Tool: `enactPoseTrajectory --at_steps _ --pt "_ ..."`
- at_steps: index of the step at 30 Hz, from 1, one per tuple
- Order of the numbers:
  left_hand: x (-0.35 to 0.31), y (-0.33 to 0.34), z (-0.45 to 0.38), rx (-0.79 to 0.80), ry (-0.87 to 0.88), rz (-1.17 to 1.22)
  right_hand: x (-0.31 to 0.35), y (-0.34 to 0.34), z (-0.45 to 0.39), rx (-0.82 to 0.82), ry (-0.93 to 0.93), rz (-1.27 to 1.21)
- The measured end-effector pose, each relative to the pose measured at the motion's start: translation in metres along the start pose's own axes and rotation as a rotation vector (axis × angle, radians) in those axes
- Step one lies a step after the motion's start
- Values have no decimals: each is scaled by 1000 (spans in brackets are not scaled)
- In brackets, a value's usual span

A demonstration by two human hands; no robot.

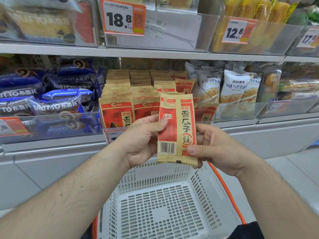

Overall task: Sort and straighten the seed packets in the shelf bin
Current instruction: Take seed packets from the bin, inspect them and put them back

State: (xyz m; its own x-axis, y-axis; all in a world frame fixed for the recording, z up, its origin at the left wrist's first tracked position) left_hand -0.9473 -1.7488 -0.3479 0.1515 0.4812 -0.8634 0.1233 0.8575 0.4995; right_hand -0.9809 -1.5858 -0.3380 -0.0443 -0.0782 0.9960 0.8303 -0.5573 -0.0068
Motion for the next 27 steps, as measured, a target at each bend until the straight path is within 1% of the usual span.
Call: enactPoseTrajectory --at_steps 3,5,7,9,11,13,15,16,19,20,22,24,27 --pt "-1 1 1 24 2 -13 0 0 0 -13 6 5" --pt "-2 2 1 5 16 -60 3 3 1 -67 23 75" --pt "-4 2 2 -55 77 -255 5 6 1 -154 64 247" --pt "-7 3 4 -90 151 -477 9 10 2 -238 97 493" --pt "-6 6 4 -79 177 -518 14 15 1 -271 83 706" --pt "-3 5 4 -90 169 -470 16 20 0 -237 66 782" --pt "-2 1 2 -113 158 -431 17 24 1 -182 35 750" --pt "-1 0 2 -106 144 -418 18 24 1 -179 3 696" --pt "2 3 1 -7 101 -431 26 18 5 -293 -180 455" --pt "4 5 1 31 90 -443 29 16 6 -332 -233 410" --pt "7 13 3 115 85 -458 34 18 7 -377 -284 400" --pt "10 19 4 174 74 -468 33 20 7 -413 -288 451" --pt "11 24 4 158 97 -461 30 19 6 -482 -280 490"
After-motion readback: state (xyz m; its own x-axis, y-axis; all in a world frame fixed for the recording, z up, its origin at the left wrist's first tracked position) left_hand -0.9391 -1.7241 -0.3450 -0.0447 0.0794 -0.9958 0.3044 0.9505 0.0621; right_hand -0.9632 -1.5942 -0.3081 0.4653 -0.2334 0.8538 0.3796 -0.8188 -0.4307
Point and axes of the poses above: each hand's wrist, its own z-axis away from the middle knuckle, its own y-axis out of the palm, x = y × z, the point moved 5 cm from there along -z, towards the middle knuckle, and after that the axes turned 10 degrees about x, right-handed, at the moved point
